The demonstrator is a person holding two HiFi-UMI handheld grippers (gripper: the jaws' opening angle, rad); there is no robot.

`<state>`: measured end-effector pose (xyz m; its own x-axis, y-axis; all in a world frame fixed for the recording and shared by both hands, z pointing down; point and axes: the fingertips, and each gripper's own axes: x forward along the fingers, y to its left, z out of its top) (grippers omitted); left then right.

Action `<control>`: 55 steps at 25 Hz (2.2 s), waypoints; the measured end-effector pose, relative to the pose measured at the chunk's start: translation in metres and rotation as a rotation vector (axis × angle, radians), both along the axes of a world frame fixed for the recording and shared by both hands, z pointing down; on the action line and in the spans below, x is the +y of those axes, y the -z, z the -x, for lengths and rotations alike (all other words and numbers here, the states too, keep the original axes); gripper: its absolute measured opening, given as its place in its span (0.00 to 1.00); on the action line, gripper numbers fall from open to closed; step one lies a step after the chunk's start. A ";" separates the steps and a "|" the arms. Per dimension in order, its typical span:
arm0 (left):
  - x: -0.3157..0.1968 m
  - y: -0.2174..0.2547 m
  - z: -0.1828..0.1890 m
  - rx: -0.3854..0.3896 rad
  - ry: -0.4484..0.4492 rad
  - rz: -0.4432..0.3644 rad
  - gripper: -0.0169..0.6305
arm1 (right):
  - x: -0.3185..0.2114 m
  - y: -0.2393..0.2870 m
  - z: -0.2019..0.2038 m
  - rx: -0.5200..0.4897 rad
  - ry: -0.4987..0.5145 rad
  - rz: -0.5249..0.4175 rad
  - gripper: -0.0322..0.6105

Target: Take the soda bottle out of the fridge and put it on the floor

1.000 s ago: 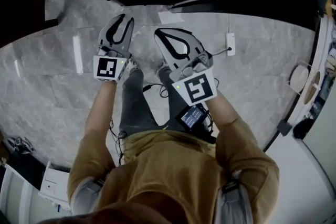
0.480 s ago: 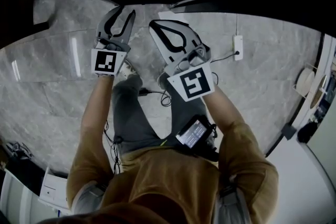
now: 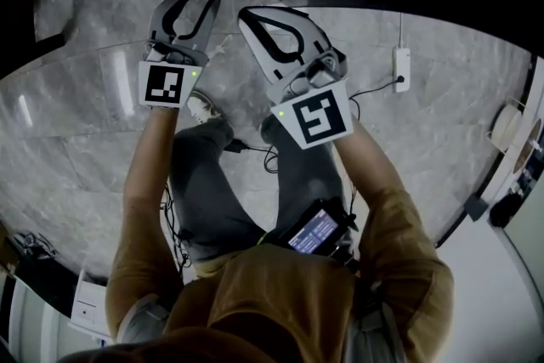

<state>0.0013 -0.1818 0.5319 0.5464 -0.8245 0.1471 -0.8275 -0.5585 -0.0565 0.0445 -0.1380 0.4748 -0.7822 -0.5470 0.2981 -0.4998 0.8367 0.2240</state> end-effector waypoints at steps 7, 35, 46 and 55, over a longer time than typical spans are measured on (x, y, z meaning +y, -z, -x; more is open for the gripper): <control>-0.015 -0.040 0.000 -0.007 -0.021 -0.006 0.27 | -0.013 -0.041 0.004 0.004 -0.002 -0.010 0.05; -0.115 -0.139 -0.010 -0.004 -0.019 -0.057 0.54 | -0.075 -0.138 0.012 -0.047 0.030 -0.169 0.05; -0.119 -0.168 -0.020 -0.015 -0.057 -0.087 0.55 | -0.074 -0.160 0.010 -0.035 0.032 -0.231 0.05; -0.127 -0.172 -0.022 -0.012 -0.059 -0.102 0.55 | -0.072 -0.166 0.004 -0.040 0.030 -0.265 0.05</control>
